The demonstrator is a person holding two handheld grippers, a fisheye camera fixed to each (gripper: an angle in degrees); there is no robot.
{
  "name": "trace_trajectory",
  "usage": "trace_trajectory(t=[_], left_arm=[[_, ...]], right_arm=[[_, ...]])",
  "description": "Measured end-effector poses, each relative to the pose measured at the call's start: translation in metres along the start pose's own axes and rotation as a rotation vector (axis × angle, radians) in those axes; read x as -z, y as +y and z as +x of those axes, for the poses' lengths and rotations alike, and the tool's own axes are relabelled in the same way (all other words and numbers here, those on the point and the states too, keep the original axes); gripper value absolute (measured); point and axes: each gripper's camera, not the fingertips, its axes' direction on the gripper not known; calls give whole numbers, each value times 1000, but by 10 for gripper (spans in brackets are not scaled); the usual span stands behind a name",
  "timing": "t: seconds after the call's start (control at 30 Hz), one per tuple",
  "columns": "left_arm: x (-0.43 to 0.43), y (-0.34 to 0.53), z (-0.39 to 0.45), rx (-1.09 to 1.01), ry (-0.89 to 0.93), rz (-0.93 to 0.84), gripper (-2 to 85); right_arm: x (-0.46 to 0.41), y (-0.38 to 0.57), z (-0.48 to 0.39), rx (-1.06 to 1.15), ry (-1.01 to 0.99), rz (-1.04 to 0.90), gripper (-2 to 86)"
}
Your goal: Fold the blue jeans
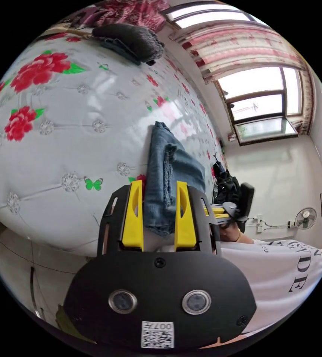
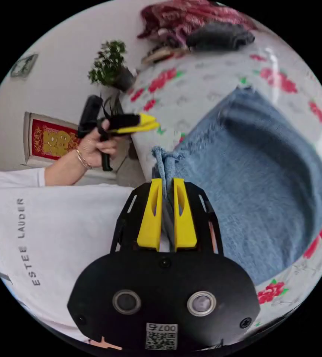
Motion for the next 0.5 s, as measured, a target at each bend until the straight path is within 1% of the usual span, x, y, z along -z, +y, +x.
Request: trace_trajectory(t=[0.03,0.1,0.17,0.2,0.27,0.33,0.4,0.43,0.47,0.5], left_arm=[[1,0,-8,18,6,-8,131],[3,-2,-14,18,12,-19,134],[2,-6,-16,-2,20,-43,137],[-1,-11,-17,-14,24,-66,140],[-10,-21,-17,-37,40,-109,150],[-24,-38,-13,-72,71,-178,161],[-32,-52,-4,-103,91,-210,165],[-38,-62,4,-138,76,-231,165],[-41,-67,9,-158,55,-248,165],[-51,-75,16,-196,-4,-299,163]], right_arm=[[-19,-4,7,-30,-29,-65,42],[-14,-1,10,-63,-100,-17,48],[20,15,9,-65,-177,114,52],[30,20,10,-73,-175,151,52],[73,47,23,-143,-89,328,54],[101,60,42,-239,18,394,55],[124,63,62,-323,128,424,57],[137,61,73,-369,184,444,58],[145,55,84,-402,201,452,56],[147,50,89,-418,201,454,55]])
